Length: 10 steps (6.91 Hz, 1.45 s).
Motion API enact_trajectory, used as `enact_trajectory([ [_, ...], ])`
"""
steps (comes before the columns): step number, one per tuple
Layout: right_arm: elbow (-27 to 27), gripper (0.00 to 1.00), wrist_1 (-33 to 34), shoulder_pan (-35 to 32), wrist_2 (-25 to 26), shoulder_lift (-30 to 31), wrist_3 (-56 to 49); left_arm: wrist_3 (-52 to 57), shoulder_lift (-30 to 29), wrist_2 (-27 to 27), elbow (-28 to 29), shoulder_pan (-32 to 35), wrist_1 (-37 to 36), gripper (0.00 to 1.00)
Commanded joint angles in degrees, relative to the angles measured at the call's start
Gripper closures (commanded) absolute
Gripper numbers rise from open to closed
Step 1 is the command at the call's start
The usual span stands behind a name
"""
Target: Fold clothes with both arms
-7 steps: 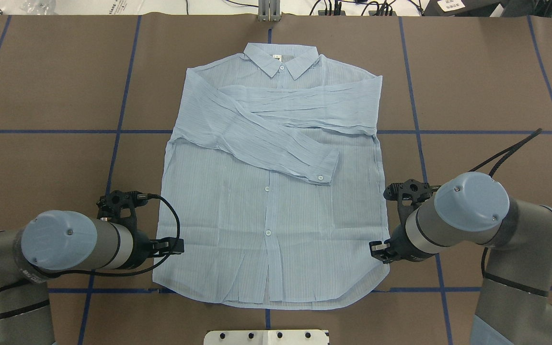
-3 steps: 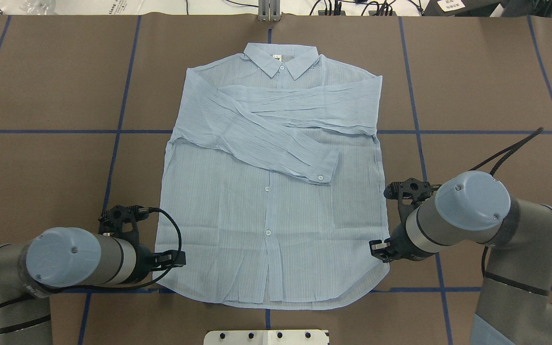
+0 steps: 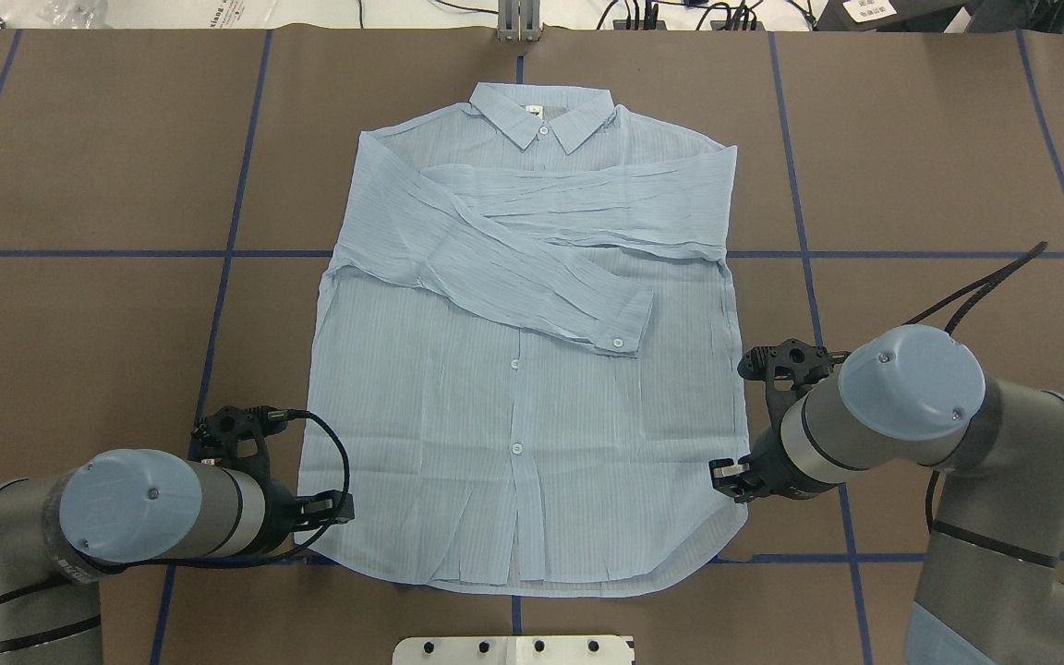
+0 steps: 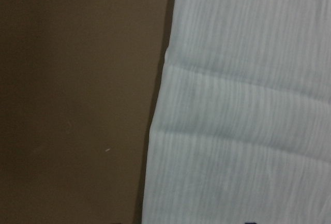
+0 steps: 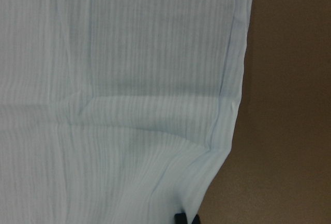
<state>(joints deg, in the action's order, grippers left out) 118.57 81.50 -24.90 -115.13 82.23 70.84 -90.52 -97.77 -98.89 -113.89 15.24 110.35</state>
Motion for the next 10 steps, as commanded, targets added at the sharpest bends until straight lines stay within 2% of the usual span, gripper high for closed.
enact_trajectory([
  [1,0.2,1.00,0.0,-0.1,-0.1,0.0,0.0,0.0,-0.3,0.0,0.1,0.1,-2.4,0.23],
  [6,0.0,1.00,0.0,0.0,-0.1,0.0,0.0,-1.2,-0.5,0.8,0.1,0.4,-3.3,0.52],
  [8,-0.1,1.00,0.1,0.0,-0.1,0.0,0.0,-1.2,-0.5,0.8,0.0,0.2,-3.3,0.58],
  [10,-0.2,1.00,0.0,-0.1,-0.1,0.0,0.0,-1.2,-0.5,0.8,0.0,0.1,-3.3,0.58],
])
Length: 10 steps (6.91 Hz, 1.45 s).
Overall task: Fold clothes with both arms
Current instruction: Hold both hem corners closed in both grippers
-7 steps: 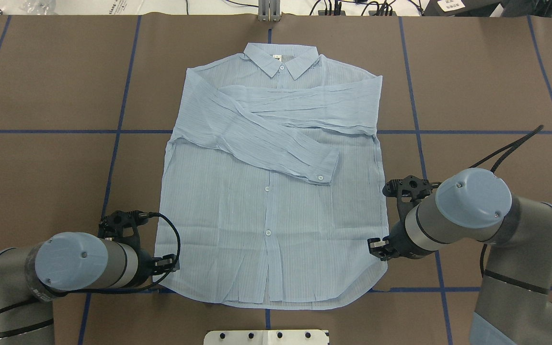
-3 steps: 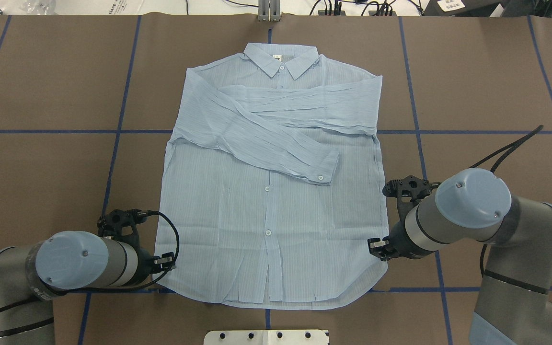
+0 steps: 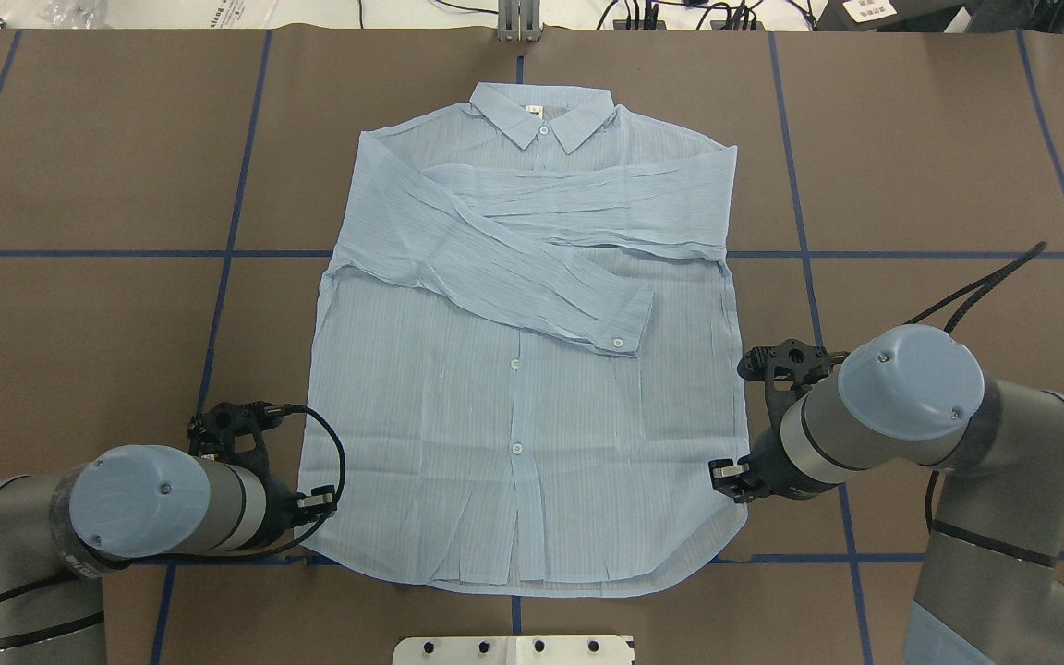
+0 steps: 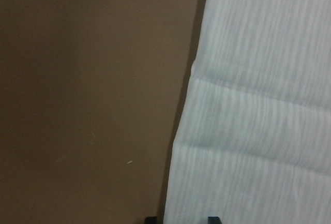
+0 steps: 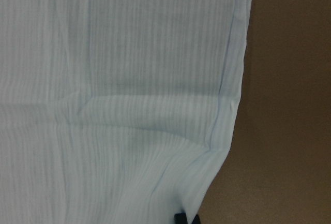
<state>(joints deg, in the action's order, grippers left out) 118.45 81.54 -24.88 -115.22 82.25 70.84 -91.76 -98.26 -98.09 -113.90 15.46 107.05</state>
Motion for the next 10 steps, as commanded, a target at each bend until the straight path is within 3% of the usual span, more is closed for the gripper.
enact_trajectory([
  [1,-0.1,1.00,0.0,-0.1,0.0,0.0,0.0,0.0,0.0,0.0,0.0,-0.1,0.0,0.58],
  [4,-0.1,1.00,0.0,-0.1,0.0,0.0,-0.1,0.0,0.0,0.0,0.1,-0.2,0.0,0.58],
  [7,-0.1,1.00,0.0,-0.1,0.0,0.0,-0.2,-0.9,-0.1,-0.1,0.1,-0.2,-0.1,0.85],
  [9,-0.1,1.00,0.0,-0.2,0.0,0.1,-0.3,-0.8,-0.2,-0.1,0.1,-0.2,-0.1,0.92],
  [10,0.0,1.00,0.0,-0.6,0.0,0.1,-0.3,-0.8,-0.2,-0.1,-0.3,0.1,-0.1,1.00],
])
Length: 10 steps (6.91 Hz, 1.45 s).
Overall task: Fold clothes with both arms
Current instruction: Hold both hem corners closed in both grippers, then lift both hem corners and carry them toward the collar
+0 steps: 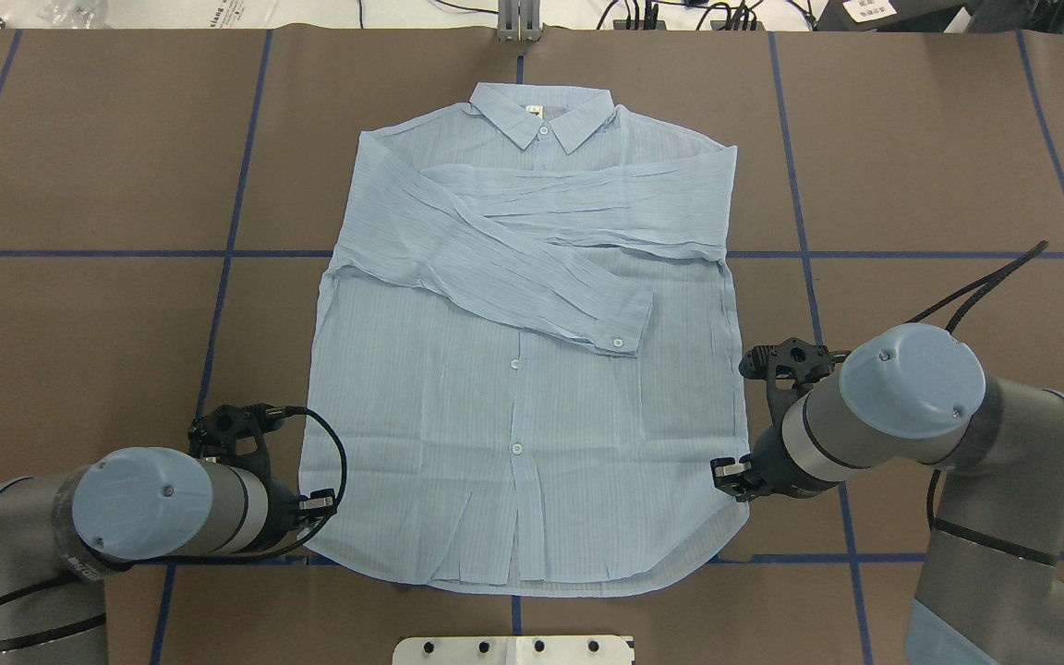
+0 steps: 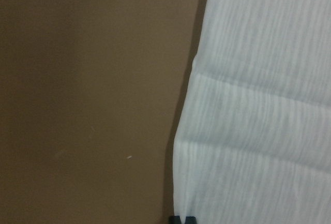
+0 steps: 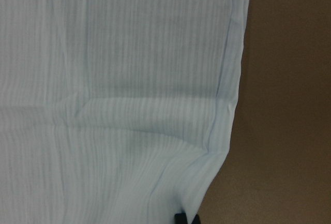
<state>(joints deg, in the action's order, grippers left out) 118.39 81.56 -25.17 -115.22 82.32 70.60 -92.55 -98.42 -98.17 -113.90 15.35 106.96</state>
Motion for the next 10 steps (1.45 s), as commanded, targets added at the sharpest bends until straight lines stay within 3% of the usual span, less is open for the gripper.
enact_trajectory([
  [1,0.2,1.00,-0.1,-0.9,0.0,-0.1,0.0,0.6,0.0,-0.1,-0.6,0.8,0.0,1.00],
  [8,-0.4,1.00,-0.2,-7.8,-3.0,-0.2,-0.8,10.9,-1.5,-1.0,-0.9,8.6,0.0,1.00],
  [10,-0.5,1.00,-0.1,-11.0,-5.3,-2.1,-0.9,11.3,-3.3,-4.8,-1.1,11.6,0.1,1.00],
])
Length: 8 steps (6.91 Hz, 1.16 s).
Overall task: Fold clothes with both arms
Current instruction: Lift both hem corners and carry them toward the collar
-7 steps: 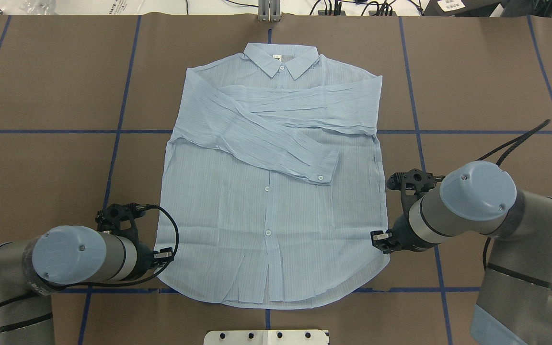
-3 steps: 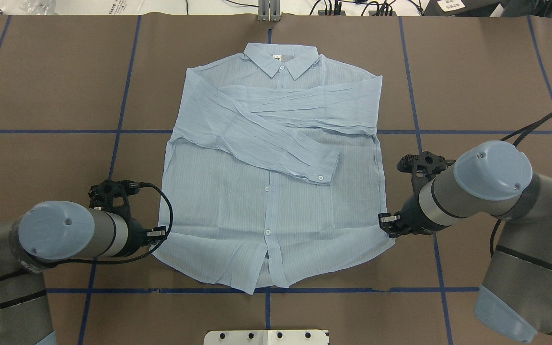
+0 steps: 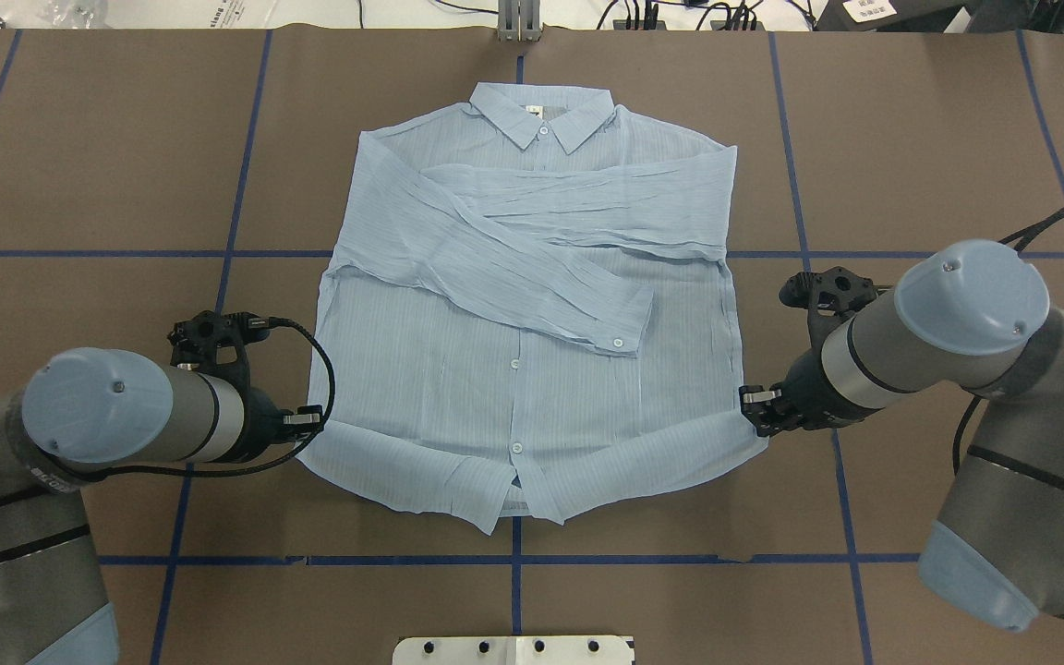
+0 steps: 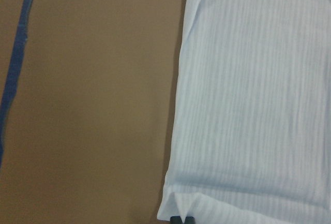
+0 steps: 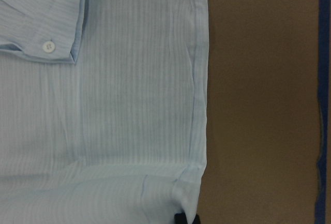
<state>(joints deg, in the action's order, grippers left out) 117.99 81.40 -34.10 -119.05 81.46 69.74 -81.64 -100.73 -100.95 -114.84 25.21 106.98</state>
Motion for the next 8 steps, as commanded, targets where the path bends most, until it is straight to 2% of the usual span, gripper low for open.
enact_trajectory([
  [1,-0.2,1.00,0.1,-3.7,-2.6,-2.2,0.0,1.1,-2.0,-2.6,-0.4,3.6,0.0,1.00],
  [3,-1.4,1.00,0.0,-7.1,-3.2,-4.1,-0.7,6.0,-2.9,-9.8,-0.5,11.8,0.1,1.00],
  [5,-6.2,1.00,0.1,-10.7,-3.3,-9.9,-0.6,9.4,-4.0,-15.1,0.2,18.6,0.4,1.00],
  [6,-8.0,1.00,0.2,-12.9,-3.8,-12.3,-0.5,9.1,-8.5,-15.3,2.9,20.0,0.0,1.00],
  [8,-10.9,1.00,0.1,-16.6,-4.3,-14.7,-1.1,9.2,-13.3,-15.3,9.3,20.8,1.0,1.00],
])
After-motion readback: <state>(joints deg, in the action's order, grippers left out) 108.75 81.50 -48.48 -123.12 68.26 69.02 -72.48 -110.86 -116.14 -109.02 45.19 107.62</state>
